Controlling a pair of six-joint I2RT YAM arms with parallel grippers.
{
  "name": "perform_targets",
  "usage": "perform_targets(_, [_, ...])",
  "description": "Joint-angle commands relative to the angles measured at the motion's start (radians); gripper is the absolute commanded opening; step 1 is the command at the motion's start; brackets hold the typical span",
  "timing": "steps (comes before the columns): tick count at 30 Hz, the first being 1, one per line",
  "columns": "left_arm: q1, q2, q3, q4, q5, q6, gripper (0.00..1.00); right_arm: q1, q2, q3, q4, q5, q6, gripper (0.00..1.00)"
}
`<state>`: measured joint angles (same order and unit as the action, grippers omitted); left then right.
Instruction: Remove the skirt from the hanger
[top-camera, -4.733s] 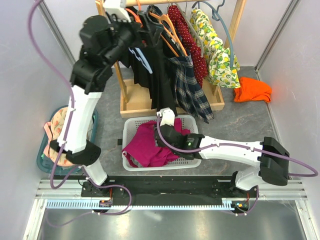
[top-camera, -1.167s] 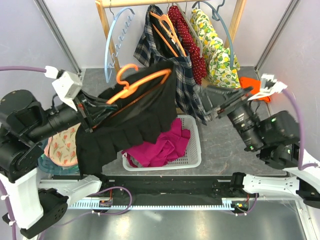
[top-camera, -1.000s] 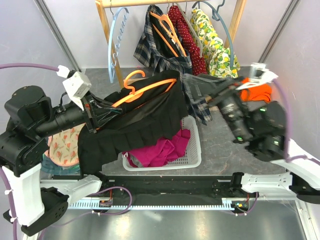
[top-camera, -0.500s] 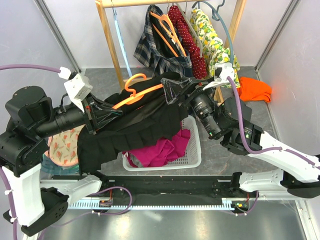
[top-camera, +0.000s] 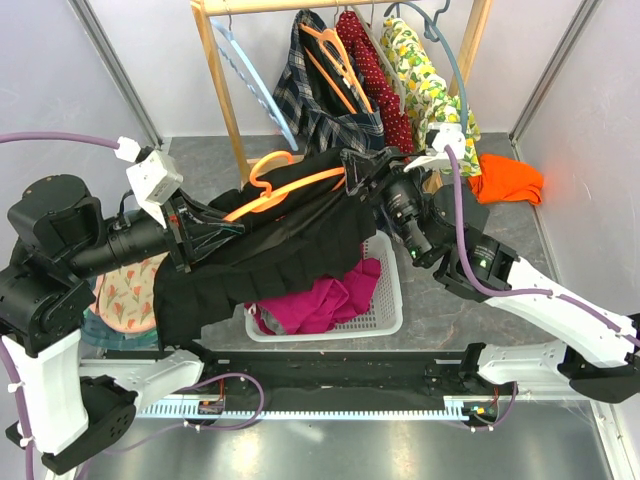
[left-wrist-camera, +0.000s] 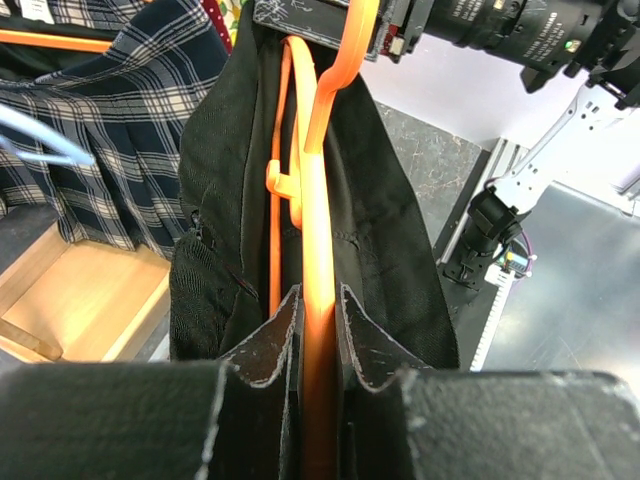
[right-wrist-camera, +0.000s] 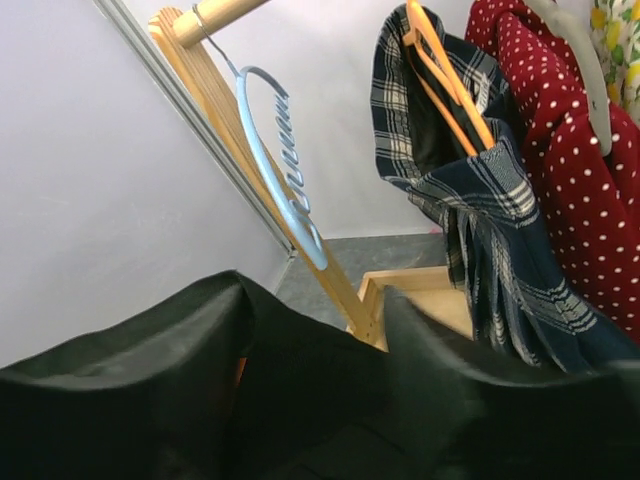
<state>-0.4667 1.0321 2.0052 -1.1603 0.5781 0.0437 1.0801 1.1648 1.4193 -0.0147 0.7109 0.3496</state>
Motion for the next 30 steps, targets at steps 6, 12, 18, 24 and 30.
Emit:
perform_targets(6, [-0.003,-0.006,0.003,0.054,0.028,0.031,0.02,-0.039,0.016,0.027,-0.014,-0.074,0.042,0.18])
perform_targets(12, [-0.001,0.013,-0.084,0.054,0.081,0.042,0.02,-0.036,0.085,0.182,-0.097,-0.203,0.051,0.06])
perform_targets(18, [-0.016,0.059,-0.121,0.054,0.123,0.062,0.02,0.073,0.160,0.369,-0.195,-0.211,-0.040,0.05])
perform_targets(24, [-0.062,0.088,-0.108,0.083,0.092,0.064,0.02,0.173,0.222,0.443,-0.228,-0.188,-0.067,0.04])
perform_targets(30, [-0.095,0.125,-0.046,0.096,0.074,0.051,0.02,0.190,0.233,0.420,-0.225,-0.145,-0.070,0.04])
